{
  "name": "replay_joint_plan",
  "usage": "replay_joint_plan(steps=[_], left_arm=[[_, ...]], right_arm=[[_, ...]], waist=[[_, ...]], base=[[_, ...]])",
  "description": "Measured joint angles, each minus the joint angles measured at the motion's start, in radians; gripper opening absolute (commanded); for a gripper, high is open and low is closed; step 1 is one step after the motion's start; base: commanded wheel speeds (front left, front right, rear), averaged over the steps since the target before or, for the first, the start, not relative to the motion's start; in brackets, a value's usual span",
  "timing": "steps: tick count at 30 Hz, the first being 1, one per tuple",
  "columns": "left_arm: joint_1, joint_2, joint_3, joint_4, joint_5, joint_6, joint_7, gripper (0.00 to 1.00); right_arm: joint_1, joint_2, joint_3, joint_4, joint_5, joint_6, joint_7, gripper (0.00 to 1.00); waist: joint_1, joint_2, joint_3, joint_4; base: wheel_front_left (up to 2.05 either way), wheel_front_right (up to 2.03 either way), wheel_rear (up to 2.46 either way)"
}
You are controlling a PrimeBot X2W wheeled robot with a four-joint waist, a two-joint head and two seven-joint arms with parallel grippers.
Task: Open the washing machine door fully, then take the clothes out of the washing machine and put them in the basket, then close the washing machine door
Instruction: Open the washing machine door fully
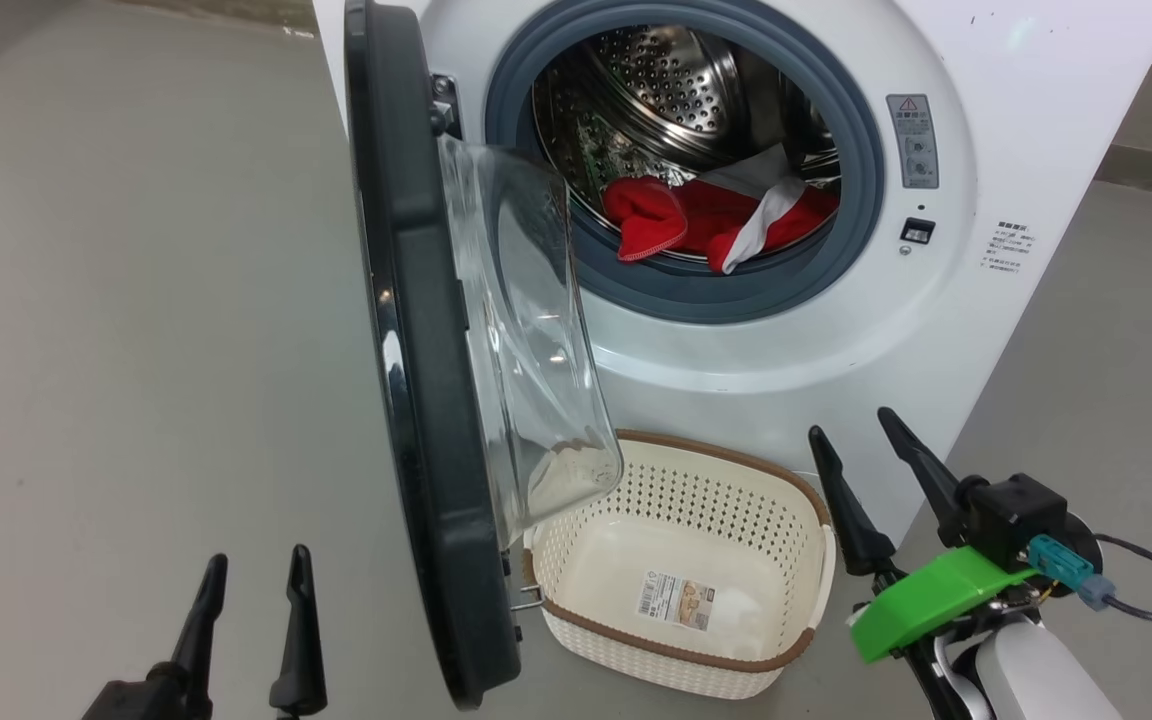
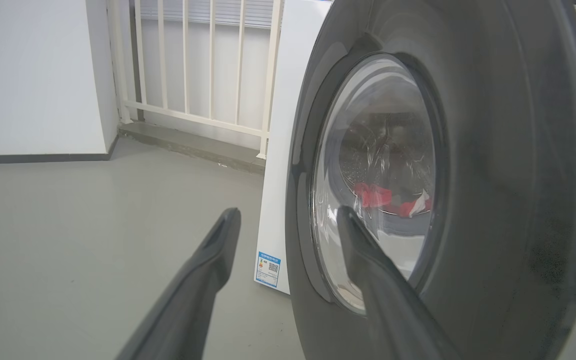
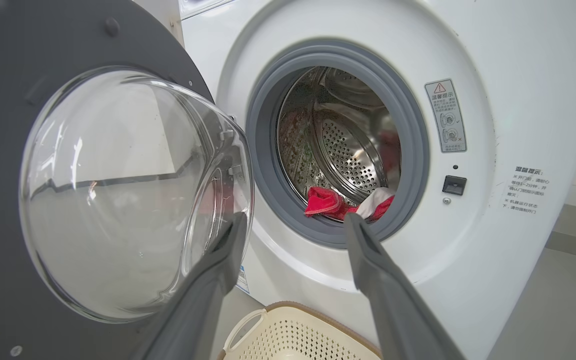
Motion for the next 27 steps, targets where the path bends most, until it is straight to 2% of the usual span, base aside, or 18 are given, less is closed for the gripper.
replay_joint_plan(steps=[9, 27], left_arm=[[0.001, 0.0, 0.002, 0.0, 0.002, -0.016, 0.0, 1.0], [0.004, 0.0, 0.016, -0.001, 0.002, -0.026, 0.0, 1.0]], right_arm=[[0.072, 0.004, -0.024, -0.032, 0.026, 0.0, 0.0, 1.0], [0.085, 0.005, -0.008, -0.033, 0.062, 0.0, 0.0, 1.0]], waist=[[0.0001, 0.0, -0.018, 0.004], [0.0001, 0.0, -0.019, -0.006]], base=[[0.0, 0.0, 0.0], [0.0, 0.0, 0.0]])
